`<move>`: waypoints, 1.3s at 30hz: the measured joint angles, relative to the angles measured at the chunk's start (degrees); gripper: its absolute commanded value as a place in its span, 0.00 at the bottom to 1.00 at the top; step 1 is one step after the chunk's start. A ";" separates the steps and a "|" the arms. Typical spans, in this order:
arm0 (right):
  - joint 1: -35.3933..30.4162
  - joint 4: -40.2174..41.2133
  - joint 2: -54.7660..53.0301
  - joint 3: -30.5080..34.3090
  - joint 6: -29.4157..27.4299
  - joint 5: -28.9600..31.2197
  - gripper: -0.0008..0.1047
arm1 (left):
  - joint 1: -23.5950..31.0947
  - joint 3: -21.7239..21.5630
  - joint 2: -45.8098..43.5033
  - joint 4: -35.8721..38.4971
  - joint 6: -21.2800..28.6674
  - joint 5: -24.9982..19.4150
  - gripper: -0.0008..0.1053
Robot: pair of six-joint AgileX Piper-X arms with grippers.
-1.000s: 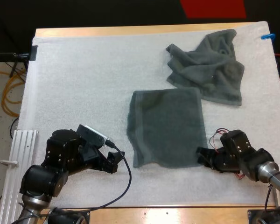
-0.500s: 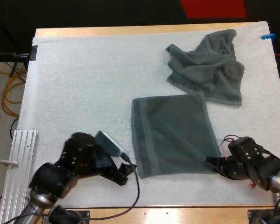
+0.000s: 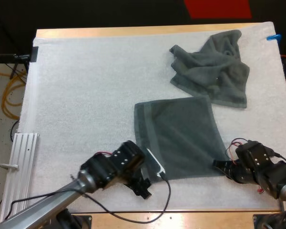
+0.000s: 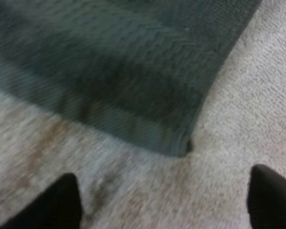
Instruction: Pick towel from pile fold and stack
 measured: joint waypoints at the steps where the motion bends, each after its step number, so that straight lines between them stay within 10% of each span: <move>1: 0.00 0.00 0.00 0.00 0.00 0.00 0.01 | -0.77 0.00 1.35 -0.83 0.00 0.00 0.55; 19: 0.00 0.00 0.00 0.00 0.00 0.00 0.01 | -4.65 -0.05 16.92 -8.51 0.00 -3.49 0.51; 26: 0.00 0.00 0.00 0.00 0.00 0.00 0.01 | -4.65 -0.62 17.21 -8.22 0.00 -6.02 0.01; 39: 2.04 6.71 -9.63 -2.82 0.13 -5.80 0.01 | -4.65 -5.17 0.77 10.93 -0.57 -6.50 0.01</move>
